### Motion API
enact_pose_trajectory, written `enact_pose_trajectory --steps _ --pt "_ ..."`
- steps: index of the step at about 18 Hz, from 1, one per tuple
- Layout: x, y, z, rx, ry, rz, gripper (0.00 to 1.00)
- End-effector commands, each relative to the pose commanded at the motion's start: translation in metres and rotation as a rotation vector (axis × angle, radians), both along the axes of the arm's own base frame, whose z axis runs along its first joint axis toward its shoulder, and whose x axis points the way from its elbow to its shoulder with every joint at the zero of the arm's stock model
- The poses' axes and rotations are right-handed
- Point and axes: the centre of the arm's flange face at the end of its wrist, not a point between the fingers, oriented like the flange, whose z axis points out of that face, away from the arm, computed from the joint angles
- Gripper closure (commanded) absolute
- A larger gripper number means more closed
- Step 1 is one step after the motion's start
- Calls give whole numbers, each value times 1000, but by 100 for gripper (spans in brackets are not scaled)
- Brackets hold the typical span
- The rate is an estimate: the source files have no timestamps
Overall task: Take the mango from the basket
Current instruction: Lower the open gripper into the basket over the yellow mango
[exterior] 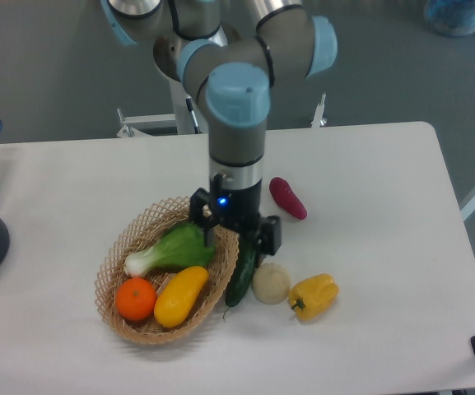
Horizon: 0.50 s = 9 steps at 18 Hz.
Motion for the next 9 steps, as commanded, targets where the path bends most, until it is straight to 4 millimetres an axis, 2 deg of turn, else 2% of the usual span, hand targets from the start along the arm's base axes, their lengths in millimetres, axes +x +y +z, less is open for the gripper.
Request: enact_pose_trajectory --steps 6,9 --pt "30 32 -46 -55 -27 -145 0" --pt "34 34 -56 -66 -40 -156 0"
